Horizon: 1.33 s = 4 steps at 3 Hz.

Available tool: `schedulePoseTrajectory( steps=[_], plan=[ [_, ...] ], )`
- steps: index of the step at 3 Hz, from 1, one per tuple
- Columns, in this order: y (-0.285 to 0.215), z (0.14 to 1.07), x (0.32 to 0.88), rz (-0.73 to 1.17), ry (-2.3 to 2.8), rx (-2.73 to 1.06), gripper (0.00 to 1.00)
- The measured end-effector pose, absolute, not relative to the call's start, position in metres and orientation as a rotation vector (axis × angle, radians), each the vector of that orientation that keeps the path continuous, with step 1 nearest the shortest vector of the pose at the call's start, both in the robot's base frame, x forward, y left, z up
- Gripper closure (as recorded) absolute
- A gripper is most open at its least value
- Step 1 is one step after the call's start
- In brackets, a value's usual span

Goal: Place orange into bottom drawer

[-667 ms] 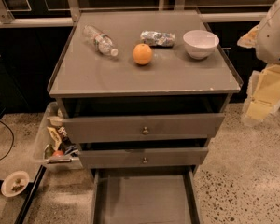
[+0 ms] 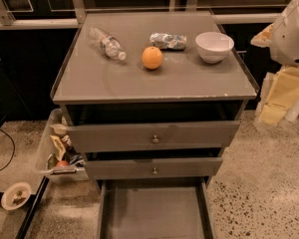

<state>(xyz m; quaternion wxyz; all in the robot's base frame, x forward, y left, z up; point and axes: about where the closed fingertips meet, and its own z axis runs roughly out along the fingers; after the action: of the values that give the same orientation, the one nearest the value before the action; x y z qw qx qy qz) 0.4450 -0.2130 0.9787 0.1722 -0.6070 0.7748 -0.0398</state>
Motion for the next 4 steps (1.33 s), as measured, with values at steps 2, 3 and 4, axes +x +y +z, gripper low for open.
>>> schedulePoseTrajectory(
  steps=[2, 3, 4],
  plan=[
    [-0.189, 0.972, 0.505, -0.133, 2.004, -1.781, 0.00],
    [-0.177, 0.966, 0.544, -0.111, 1.912, -1.809, 0.00],
    [-0.177, 0.954, 0.596, -0.130, 1.854, -1.840, 0.00]
  ],
)
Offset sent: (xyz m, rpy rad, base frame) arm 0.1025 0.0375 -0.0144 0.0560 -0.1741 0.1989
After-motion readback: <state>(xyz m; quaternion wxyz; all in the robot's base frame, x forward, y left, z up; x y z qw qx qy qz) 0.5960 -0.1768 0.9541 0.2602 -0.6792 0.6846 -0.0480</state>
